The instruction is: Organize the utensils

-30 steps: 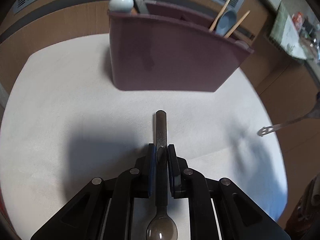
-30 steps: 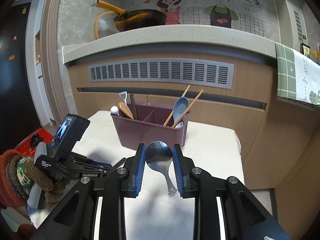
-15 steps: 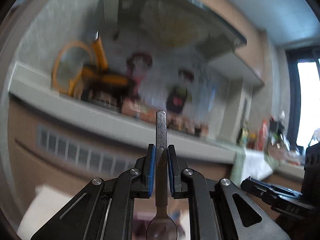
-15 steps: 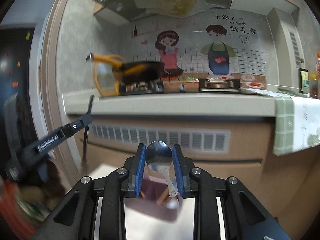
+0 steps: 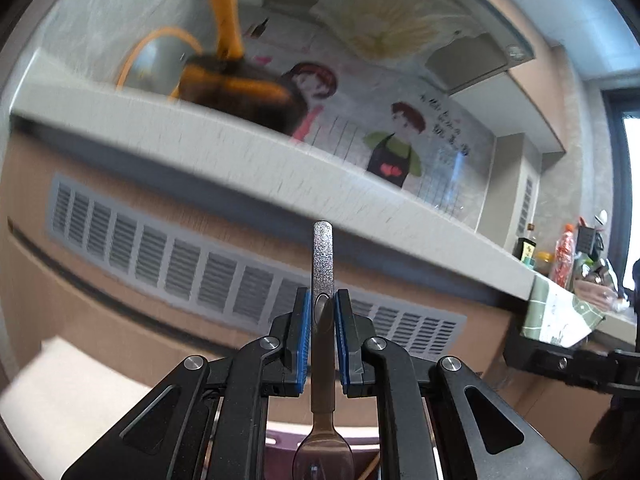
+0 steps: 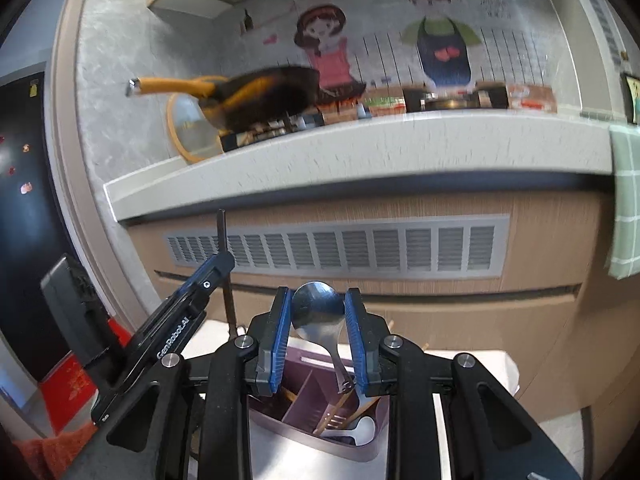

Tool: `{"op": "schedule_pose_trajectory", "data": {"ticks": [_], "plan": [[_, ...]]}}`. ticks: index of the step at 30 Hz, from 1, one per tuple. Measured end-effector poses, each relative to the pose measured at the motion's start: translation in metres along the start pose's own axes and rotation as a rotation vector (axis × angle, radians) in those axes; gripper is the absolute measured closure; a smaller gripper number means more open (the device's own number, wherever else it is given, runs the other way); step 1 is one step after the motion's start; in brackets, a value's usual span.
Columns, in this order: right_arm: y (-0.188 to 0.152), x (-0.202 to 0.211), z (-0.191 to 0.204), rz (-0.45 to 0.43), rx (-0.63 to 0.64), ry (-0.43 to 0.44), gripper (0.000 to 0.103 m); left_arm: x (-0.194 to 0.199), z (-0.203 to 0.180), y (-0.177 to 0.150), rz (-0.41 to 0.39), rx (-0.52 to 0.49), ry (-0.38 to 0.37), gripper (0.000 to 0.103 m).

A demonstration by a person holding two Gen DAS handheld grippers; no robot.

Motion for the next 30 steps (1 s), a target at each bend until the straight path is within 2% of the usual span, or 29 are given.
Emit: {"op": "schedule_pose_trajectory", "data": {"ticks": [6,8,11,13,18,22,26,30], "plan": [[-0.021,-0.028,-0.008,0.092,-0.052,0.025,0.079,-0.013,0.015,-0.023,0.055,0.015,0.010,0.091],[-0.031,-0.037,-0.010,0.126,-0.062,0.022,0.078,-0.017,0.020,-0.032,0.093,0.047,-0.020,0.090],[-0.046,-0.050,-0.013,0.180,-0.066,0.011,0.077,-0.024,0.028,-0.043,0.202,0.097,-0.083,0.083],[-0.054,-0.049,-0.014,0.170,-0.037,-0.037,0.076,-0.020,0.030,-0.046,0.245,0.102,-0.090,0.070],[-0.067,-0.021,-0.014,0.136,-0.038,-0.065,0.072,0.027,0.032,-0.048,0.356,0.054,0.009,0.068],[-0.092,0.015,-0.002,0.138,-0.003,-0.060,0.070,0.079,0.017,-0.060,0.448,-0.114,0.078,0.068],[-0.127,0.055,0.027,0.132,0.064,-0.059,0.068,0.140,-0.003,-0.072,0.478,-0.264,0.185,0.068],[-0.157,0.087,0.047,0.115,0.068,-0.068,0.067,0.188,-0.013,-0.080,0.474,-0.275,0.259,0.068]]}}
Point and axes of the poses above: each gripper's, at about its wrist camera, not at the fingertips, and x roughly against the way its jaws point, z to its left, y to its top, the point moved 3 cm from there along -x, roughly the way its jaws point
